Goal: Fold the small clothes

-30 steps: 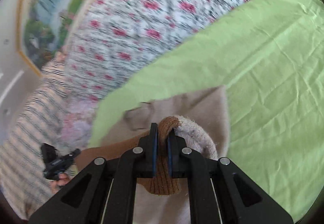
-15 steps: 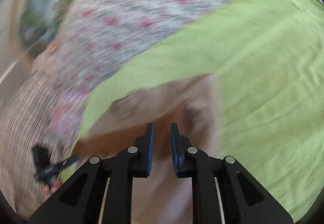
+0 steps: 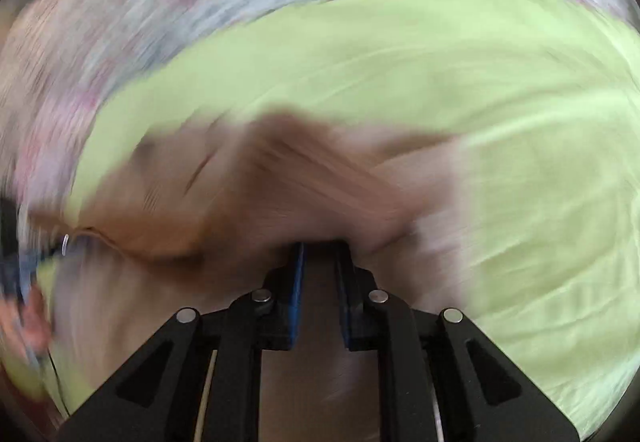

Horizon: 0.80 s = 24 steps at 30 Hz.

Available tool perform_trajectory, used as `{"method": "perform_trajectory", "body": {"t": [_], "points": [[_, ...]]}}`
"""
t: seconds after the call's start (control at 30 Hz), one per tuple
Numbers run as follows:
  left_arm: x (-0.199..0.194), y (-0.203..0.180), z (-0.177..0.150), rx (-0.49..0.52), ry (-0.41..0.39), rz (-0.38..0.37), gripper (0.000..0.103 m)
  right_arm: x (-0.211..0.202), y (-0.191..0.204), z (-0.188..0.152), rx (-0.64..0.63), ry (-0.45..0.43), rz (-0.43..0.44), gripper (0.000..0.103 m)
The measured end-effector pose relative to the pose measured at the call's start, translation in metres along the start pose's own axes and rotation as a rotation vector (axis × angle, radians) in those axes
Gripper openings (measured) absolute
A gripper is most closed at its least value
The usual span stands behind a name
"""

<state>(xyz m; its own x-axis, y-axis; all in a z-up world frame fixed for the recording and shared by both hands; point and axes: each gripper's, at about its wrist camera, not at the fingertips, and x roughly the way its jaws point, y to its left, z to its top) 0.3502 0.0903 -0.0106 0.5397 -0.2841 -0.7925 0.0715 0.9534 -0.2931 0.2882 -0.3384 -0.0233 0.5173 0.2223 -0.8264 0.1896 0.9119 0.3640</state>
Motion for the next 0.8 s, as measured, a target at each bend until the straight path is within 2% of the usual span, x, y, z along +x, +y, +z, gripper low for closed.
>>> {"method": "perform_trajectory", "body": {"t": [0.1,0.17,0.2,0.3,0.43,0.67,0.8], "points": [[-0.007,0.026,0.009,-0.098,-0.039,-0.012,0.018,-0.021,-0.011,-0.002,0.058,-0.056,-0.004,0.017],[-0.021,0.036,0.0,-0.141,-0.073,-0.013,0.026,-0.037,-0.007,-0.018,0.057,-0.072,0.023,0.017],[-0.028,0.037,-0.008,-0.151,-0.084,-0.021,0.027,-0.043,-0.003,-0.026,0.053,-0.076,0.036,0.017],[-0.054,0.035,-0.043,-0.181,-0.104,-0.073,0.027,-0.061,0.006,-0.059,0.037,-0.083,0.079,0.017],[-0.088,0.023,-0.105,-0.195,-0.116,-0.171,0.035,-0.076,0.023,-0.103,0.026,-0.079,0.142,0.018],[-0.103,-0.005,-0.198,-0.225,-0.048,-0.246,0.058,-0.078,0.036,-0.154,0.044,-0.037,0.194,0.018],[-0.088,0.0,-0.222,-0.295,0.009,-0.271,0.06,-0.08,0.039,-0.168,0.04,-0.012,0.196,0.018]]}}
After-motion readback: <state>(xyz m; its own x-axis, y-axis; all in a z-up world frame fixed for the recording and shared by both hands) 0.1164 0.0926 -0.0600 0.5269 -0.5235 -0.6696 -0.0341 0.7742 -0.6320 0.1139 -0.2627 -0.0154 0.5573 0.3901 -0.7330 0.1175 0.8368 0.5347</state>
